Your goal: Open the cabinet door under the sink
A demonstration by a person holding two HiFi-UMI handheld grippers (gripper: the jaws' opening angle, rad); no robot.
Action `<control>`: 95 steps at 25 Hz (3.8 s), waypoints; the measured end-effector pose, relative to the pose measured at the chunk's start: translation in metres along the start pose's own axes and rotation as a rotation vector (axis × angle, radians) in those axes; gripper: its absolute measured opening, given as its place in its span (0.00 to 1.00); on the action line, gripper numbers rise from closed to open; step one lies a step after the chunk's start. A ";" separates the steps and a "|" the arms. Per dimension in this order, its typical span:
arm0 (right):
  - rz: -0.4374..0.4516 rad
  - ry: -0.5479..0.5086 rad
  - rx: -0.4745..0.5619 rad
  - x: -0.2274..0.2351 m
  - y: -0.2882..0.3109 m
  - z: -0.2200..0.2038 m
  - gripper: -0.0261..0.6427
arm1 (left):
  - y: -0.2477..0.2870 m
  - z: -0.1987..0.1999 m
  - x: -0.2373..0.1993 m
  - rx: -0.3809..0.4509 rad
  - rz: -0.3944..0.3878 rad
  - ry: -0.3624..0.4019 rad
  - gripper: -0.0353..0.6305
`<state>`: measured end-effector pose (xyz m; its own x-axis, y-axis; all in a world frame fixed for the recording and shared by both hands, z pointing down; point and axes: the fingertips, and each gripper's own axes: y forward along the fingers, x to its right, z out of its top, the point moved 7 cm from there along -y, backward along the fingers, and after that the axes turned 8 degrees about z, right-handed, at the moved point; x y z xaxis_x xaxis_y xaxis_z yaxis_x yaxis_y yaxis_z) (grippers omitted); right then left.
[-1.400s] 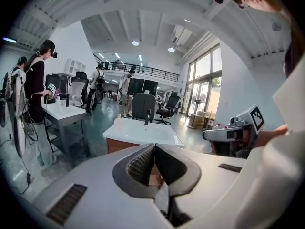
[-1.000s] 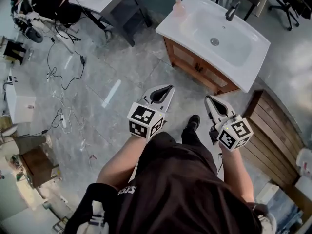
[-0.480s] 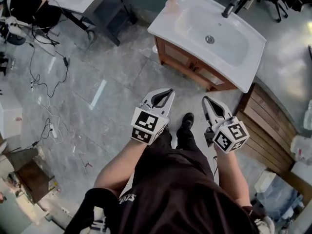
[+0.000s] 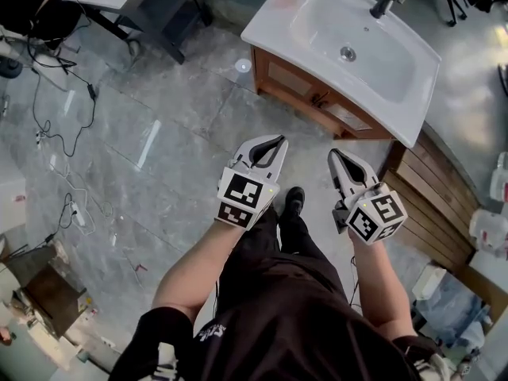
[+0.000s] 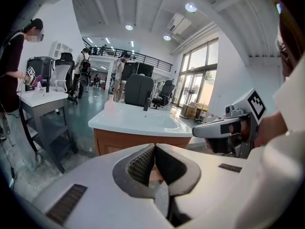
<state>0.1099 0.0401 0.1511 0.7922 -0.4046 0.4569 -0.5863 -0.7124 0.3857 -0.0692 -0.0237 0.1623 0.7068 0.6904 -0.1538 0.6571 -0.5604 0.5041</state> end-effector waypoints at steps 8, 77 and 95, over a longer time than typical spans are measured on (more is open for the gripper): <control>0.067 0.012 0.008 0.071 0.061 -0.057 0.06 | 0.079 -0.060 -0.012 -0.055 -0.013 -0.001 0.08; 0.066 -0.106 -0.043 0.260 0.145 -0.197 0.12 | 0.355 -0.231 -0.034 -0.066 -0.160 0.150 0.19; 0.117 -0.290 -0.072 0.272 0.202 -0.165 0.22 | 0.351 -0.229 -0.036 -0.045 -0.180 0.160 0.19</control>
<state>0.1790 -0.1192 0.4851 0.7277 -0.6355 0.2580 -0.6787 -0.6130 0.4044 0.0760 -0.1401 0.5393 0.5265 0.8431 -0.1095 0.7537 -0.4033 0.5189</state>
